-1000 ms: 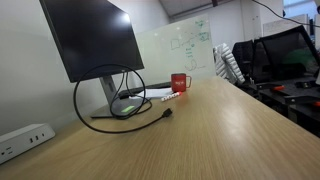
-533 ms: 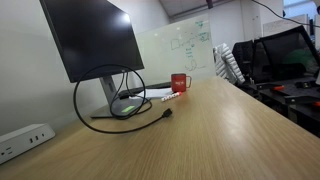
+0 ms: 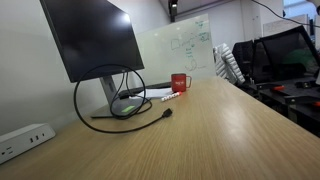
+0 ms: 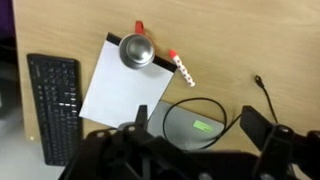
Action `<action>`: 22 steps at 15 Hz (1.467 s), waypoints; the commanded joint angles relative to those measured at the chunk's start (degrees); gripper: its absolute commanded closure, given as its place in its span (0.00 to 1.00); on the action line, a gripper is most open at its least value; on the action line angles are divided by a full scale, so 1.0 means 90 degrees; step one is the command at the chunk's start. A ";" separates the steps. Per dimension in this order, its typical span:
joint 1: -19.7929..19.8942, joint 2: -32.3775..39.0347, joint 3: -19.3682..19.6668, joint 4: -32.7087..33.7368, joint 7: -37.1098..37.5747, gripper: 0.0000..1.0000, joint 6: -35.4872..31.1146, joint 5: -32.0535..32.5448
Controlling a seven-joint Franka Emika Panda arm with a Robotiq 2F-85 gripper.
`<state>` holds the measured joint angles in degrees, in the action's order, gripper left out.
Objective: Place the marker in the travel mug
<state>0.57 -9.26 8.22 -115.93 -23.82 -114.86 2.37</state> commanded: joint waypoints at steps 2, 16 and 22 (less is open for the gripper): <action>0.0004 0.1148 -0.0223 0.0850 -0.1402 0.00 -0.0350 0.0043; 0.0165 0.2105 -0.0685 0.0640 -0.2579 0.00 -0.0669 0.1009; 0.0089 0.2443 -0.0800 0.0275 -0.2070 0.00 -0.1452 0.1097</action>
<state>0.92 10.88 2.41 -111.46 -45.63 -122.71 11.21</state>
